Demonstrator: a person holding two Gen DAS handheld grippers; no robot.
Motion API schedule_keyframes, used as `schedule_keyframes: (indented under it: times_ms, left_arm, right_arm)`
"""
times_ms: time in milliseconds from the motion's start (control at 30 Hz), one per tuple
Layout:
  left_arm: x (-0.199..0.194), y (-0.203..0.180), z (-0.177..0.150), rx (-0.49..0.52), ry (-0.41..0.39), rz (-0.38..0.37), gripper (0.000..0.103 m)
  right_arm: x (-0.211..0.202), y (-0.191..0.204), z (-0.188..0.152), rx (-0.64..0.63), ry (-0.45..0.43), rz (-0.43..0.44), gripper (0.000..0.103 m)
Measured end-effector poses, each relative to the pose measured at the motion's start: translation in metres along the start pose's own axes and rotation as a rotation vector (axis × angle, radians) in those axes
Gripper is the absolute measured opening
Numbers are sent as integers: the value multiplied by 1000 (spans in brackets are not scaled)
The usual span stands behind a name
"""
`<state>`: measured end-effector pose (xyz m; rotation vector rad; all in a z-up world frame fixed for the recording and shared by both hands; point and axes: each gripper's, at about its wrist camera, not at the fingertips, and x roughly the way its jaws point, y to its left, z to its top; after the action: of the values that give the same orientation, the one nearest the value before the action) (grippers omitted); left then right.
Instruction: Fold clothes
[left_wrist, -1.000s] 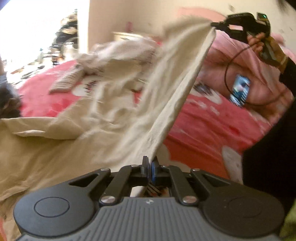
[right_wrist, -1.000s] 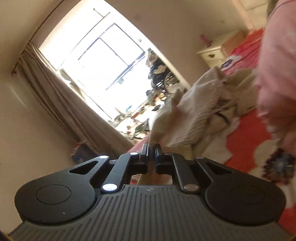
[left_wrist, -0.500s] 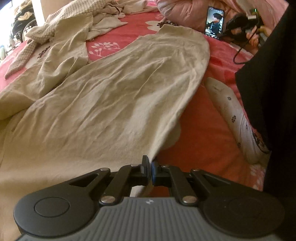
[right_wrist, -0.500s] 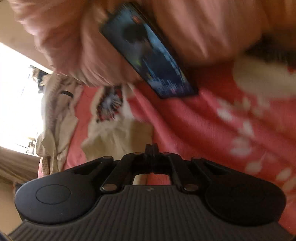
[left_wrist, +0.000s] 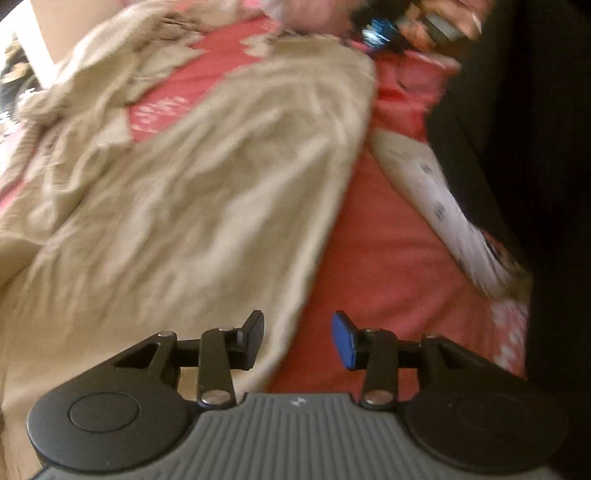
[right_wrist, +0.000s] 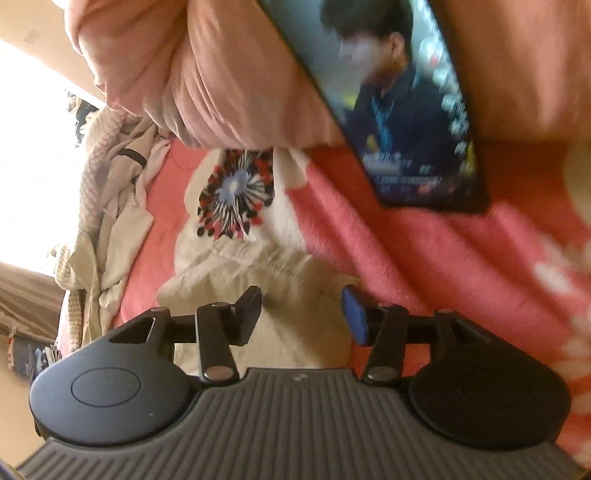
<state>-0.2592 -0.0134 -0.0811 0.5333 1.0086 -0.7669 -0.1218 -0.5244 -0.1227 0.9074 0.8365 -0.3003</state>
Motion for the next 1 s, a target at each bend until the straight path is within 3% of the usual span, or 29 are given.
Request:
schedule_keyframes:
  times_ms: [67,100,200,267,367,500,633,767,933,1000]
  left_arm:
    - [0,8,5,-63,-7,41,42]
    - [-1,11,8,-91,-9,54,42]
    - [-3,15,8,-135,-11,62,43]
    - [0,15,7,-139,4,58,43]
    - [5,11,7,-116,29,57,43]
    - [8,0,8,-65,46,68,44]
    - [6,-4,11,-42,38,79,45]
    - [7,-5,12,-36,42,92,45]
    - [10,2,14,-73,41,132,50]
    - [15,8,15,-103,45,158,52]
  right_arm:
    - [-5,7,-8,-35,-33,3,9]
    - [-9,13,-11,-64,-59,3,5]
    - [-40,29,-25,-158,-191,1,4]
    - [-49,30,-32,-193,-220,-56,7]
    - [-43,13,-26,-166,-247,-265,13]
    - [-51,18,-11,-205,-251,-170,15]
    - [-27,61,10,-386,-139,-59,55]
    - [19,92,34,-506,-39,-100,56]
    - [70,89,54,-435,175,-144,56]
    - [72,89,53,-449,187,-146,56]
